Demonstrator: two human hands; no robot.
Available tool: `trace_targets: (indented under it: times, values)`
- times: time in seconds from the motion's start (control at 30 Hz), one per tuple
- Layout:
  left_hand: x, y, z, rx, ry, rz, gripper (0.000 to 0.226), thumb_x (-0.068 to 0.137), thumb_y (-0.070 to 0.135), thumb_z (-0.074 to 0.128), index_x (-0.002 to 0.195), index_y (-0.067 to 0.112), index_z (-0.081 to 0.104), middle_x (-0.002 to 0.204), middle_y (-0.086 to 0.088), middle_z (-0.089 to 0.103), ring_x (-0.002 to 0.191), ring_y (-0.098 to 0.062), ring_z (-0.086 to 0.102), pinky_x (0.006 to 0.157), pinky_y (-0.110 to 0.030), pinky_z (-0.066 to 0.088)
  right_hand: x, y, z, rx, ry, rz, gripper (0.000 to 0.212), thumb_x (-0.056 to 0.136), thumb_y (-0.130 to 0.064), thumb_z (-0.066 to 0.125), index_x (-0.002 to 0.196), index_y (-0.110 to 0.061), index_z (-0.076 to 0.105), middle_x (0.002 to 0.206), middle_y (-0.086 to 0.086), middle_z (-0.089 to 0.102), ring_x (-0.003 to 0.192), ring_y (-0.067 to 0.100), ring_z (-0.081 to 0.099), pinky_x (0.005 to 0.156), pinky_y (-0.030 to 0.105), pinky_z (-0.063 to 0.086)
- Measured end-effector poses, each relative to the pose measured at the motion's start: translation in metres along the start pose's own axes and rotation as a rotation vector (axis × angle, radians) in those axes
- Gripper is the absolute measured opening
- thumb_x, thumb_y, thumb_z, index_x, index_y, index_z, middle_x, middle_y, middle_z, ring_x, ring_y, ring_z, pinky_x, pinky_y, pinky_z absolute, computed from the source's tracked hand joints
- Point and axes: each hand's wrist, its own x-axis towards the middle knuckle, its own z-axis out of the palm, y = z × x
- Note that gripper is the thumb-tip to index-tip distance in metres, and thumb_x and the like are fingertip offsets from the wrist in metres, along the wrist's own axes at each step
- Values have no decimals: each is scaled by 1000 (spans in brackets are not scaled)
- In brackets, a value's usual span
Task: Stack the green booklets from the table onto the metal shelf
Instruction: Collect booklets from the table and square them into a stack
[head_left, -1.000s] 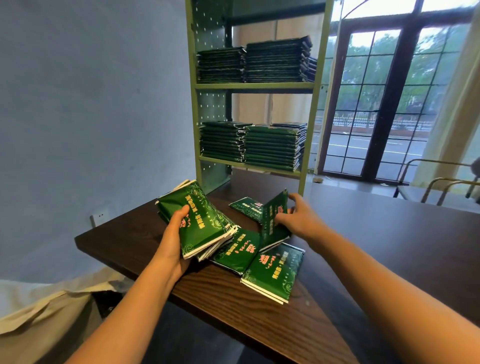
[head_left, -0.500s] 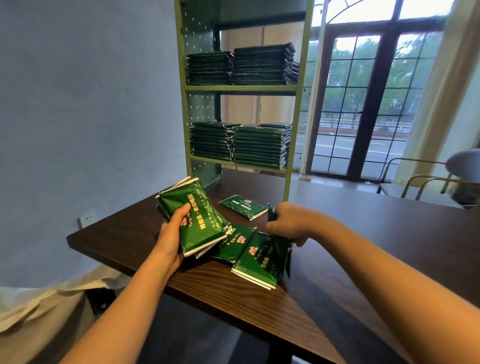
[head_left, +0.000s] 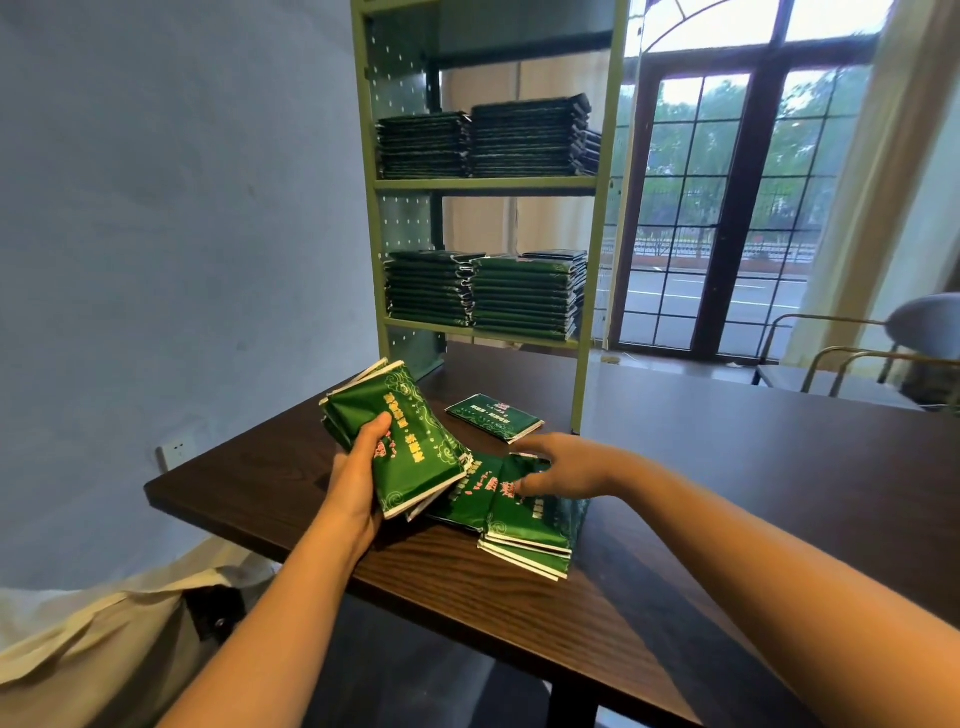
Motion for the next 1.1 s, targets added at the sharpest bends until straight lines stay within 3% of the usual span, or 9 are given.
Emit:
trace_targets:
  times: [0.1,0.23,0.37,0.53,0.67,0.77,0.9,1.0,1.1]
  values:
    - [2,0,-2,-11,14,-2,75,67,39,72,132,7,51,120,-16,65,101,-30,66,72,-35,56,0,2,5,-15,-23,36,67,92,-42,56,147,-15,28,148,8,39,133,26,40,110,40,34]
    - [4,-1,-3,-6,14,-5,57,81,33,67,130,7,52,118,-15,66,101,-30,66,75,-36,54,-5,9,2,-41,27,115,71,87,-46,61,142,-10,35,144,10,43,128,26,44,108,40,38]
    - [3,-1,-1,11,-3,4,39,89,28,61,122,8,58,105,-11,69,91,-25,67,75,-35,54,-14,10,-5,-17,-26,196,75,83,-47,65,138,-3,40,140,13,46,125,30,47,101,39,43]
    - [5,-4,-3,15,8,6,44,86,30,64,123,8,56,114,-15,67,96,-27,66,78,-37,54,-12,14,-2,186,-89,248,77,68,-52,76,126,-7,52,126,9,58,114,27,54,100,39,43]
    - [6,-4,-4,36,-4,9,77,66,39,75,132,7,50,119,-16,65,104,-31,65,88,-43,52,-21,19,-2,476,16,171,61,77,-24,76,126,-15,40,109,3,53,103,24,56,89,38,52]
    - [9,-5,-5,78,13,4,60,80,33,70,130,7,51,117,-16,66,102,-31,66,89,-43,52,-31,21,-9,678,97,73,67,79,-3,70,133,-20,35,100,0,47,88,20,58,71,30,57]
    - [16,-2,-3,194,5,35,66,76,37,74,132,13,49,117,-14,67,98,-30,67,82,-40,55,-39,25,-23,862,306,-77,74,76,8,68,138,-18,39,107,16,54,90,26,59,75,31,55]
    - [14,13,13,381,-65,63,97,45,54,83,129,18,49,113,-11,68,96,-29,69,88,-49,54,-47,21,-35,1061,257,-174,64,78,14,62,132,-16,45,103,16,60,89,25,63,71,28,57]
    - [14,24,31,577,-160,26,115,30,67,85,128,18,52,112,-8,70,97,-27,70,92,-49,52,-51,13,-43,1142,139,-271,54,80,18,55,122,-16,52,101,12,63,90,24,65,76,28,58]
